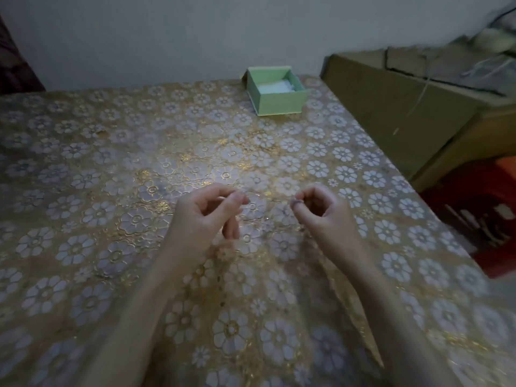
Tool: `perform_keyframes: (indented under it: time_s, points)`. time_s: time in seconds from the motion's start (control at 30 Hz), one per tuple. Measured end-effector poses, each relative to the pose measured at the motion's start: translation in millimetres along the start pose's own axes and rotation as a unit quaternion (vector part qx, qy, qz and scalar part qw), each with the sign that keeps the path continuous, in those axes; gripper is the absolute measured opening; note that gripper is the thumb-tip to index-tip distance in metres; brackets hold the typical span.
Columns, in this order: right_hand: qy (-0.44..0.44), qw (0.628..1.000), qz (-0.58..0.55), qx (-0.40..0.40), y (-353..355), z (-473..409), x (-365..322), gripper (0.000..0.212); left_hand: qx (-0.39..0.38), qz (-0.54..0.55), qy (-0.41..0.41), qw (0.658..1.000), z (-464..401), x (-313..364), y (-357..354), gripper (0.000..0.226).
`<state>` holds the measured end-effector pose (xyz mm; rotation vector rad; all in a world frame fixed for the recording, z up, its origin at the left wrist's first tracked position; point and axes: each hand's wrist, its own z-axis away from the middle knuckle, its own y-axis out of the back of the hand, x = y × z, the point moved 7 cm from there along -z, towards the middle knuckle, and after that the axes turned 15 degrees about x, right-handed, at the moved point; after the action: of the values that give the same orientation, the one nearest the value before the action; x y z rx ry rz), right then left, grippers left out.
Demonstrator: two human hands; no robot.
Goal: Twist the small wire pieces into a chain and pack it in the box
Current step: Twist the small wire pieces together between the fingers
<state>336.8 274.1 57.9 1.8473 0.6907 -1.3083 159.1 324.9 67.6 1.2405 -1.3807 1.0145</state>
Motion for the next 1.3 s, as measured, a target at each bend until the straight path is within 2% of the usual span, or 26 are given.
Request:
perform_keyframes:
  time_s: [0.07, 0.2, 0.3, 0.4, 0.47, 0.57, 0.63, 0.73, 0.83, 0.9, 0.97, 1.07, 1.17, 1.3]
  points:
    - [0.012, 1.000, 0.021, 0.002, 10.1, 1.2, 3.0, 0.013, -0.011, 0.085, 0.050, 0.995, 2.2, 0.9, -14.3, 0.020]
    - [0.029, 0.997, 0.064, 0.019, 13.2, -0.6, 12.2, 0.011, -0.008, 0.212, 0.186, 0.959, 4.6, -10.2, -41.5, 0.017]
    - [-0.029, 0.999, -0.011, 0.043, 17.7, -2.2, 26.3, 0.018, -0.003, 0.257, 0.228, 0.939, 2.3, -19.2, -50.4, 0.014]
    - [-0.065, 0.995, -0.066, 0.033, 22.4, -3.0, 33.3, 0.016, 0.057, 0.182, 0.206, 0.960, -2.7, -34.4, -39.5, 0.013]
    - [-0.072, 0.994, -0.083, -0.002, 20.9, -4.6, 33.3, 0.013, 0.121, 0.068, 0.150, 0.979, -7.6, -40.8, -27.8, 0.017]
    - [-0.090, 0.987, -0.124, -0.054, 14.2, 0.5, 29.4, 0.011, 0.172, -0.067, 0.045, 0.982, -11.3, -35.9, -19.1, 0.020]
    - [-0.106, 0.980, -0.147, -0.080, 9.1, 5.7, 29.3, 0.009, 0.181, -0.129, -0.007, 0.975, -11.7, -33.2, -18.4, 0.020]
    - [-0.123, 0.976, -0.158, -0.089, 8.5, 7.9, 30.1, 0.008, 0.180, -0.167, -0.036, 0.969, -7.6, -30.3, -16.9, 0.018]
    - [-0.131, 0.975, -0.152, -0.093, 8.6, 6.5, 32.5, 0.012, 0.143, -0.233, -0.075, 0.959, 0.5, -22.9, -23.7, 0.018]
    - [-0.127, 0.975, -0.148, -0.104, 6.5, 6.9, 33.3, 0.013, 0.093, -0.217, -0.077, 0.969, 5.1, -19.5, -34.9, 0.025]
    - [-0.120, 0.974, -0.156, -0.115, 5.2, 7.5, 32.0, 0.011, 0.017, -0.107, -0.026, 0.994, 10.2, -18.5, -51.9, 0.026]
    - [-0.128, 0.968, -0.183, -0.111, 7.8, 6.5, 30.6, 0.011, -0.065, -0.011, 0.040, 0.997, 17.6, -22.4, -71.9, 0.029]
    - [-0.134, 0.964, -0.205, -0.106, 8.4, 6.5, 28.2, 0.014, -0.079, -0.008, 0.057, 0.995, 19.2, -29.9, -76.1, 0.031]
    - [-0.130, 0.969, -0.189, -0.095, 8.3, 5.7, 28.7, 0.014, -0.032, -0.017, 0.036, 0.999, 16.4, -28.5, -69.8, 0.022]
